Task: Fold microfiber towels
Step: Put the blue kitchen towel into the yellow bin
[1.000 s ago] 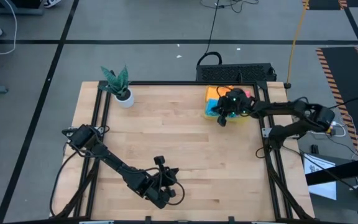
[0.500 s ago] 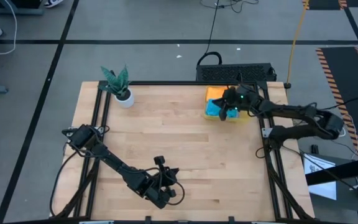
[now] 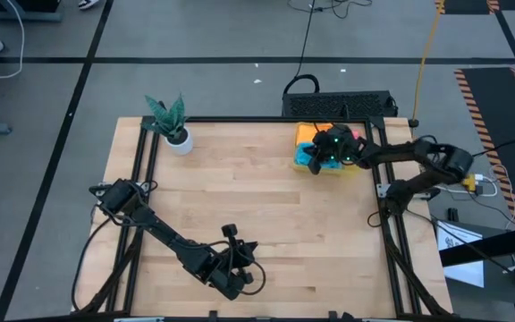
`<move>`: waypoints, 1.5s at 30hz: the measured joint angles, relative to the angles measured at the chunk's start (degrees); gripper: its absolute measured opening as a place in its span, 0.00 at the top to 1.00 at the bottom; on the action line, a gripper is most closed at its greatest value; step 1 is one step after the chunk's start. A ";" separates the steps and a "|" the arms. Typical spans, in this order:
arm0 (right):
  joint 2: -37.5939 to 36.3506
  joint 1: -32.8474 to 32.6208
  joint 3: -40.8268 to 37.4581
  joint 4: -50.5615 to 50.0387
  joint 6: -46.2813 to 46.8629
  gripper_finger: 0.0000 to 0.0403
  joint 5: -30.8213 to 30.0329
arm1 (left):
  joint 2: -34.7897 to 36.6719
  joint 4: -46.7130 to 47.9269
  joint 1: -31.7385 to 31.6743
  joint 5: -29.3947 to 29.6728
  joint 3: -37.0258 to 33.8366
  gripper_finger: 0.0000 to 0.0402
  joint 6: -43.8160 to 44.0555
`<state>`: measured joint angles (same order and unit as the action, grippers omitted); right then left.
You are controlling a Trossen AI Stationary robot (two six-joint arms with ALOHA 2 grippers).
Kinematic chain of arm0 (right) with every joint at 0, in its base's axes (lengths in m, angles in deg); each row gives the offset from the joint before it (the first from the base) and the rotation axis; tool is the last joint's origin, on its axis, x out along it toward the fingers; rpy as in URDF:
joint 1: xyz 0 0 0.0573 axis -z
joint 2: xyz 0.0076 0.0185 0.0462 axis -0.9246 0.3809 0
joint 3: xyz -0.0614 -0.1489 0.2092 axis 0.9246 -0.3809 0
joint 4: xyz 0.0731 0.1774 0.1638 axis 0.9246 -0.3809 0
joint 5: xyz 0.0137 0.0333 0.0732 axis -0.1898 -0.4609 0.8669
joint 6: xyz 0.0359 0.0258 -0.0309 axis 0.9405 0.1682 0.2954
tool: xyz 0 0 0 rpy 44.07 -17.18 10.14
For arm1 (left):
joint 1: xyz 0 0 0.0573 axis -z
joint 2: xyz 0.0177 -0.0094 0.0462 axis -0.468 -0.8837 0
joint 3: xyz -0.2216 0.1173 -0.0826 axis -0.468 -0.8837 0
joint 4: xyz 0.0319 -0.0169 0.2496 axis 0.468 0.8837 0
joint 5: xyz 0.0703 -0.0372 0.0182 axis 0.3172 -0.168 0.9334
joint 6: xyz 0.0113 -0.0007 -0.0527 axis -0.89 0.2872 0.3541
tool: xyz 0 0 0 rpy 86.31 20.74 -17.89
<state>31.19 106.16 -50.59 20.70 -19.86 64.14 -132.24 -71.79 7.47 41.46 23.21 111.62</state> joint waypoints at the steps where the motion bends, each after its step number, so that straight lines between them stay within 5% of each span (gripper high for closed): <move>1: -1.27 0.00 0.00 -0.95 0.00 1.00 0.01 | 0.00 0.01 0.00 0.00 0.00 0.94 -0.09; 10: -17.69 0.38 0.00 -17.68 6.31 1.00 -0.54 | 0.00 -0.01 0.00 0.00 0.00 0.94 0.08; 16: -19.61 0.50 -0.31 -30.05 8.94 1.00 -4.73 | 0.00 -0.82 0.00 0.00 0.00 0.94 -0.06; 24: -15.25 2.05 -3.76 -27.39 6.43 1.00 -4.44 | 0.00 -0.93 -0.07 0.00 0.00 0.94 -0.18; 33: -22.59 2.36 -2.34 -27.84 7.27 1.00 -4.38 | 0.00 -0.99 -0.09 0.02 0.00 0.94 -0.71; 41: -25.38 2.32 -2.27 -32.49 8.52 1.00 7.22 | 0.00 -1.10 -0.09 0.02 0.00 0.94 -0.67; 45: -23.07 2.58 -3.21 -33.17 8.35 1.00 3.15 | 0.00 -1.16 -0.10 0.02 0.00 0.94 -0.64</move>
<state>8.12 108.73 -53.80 -12.47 -11.51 67.30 -132.24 -72.94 7.37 41.49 23.21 110.98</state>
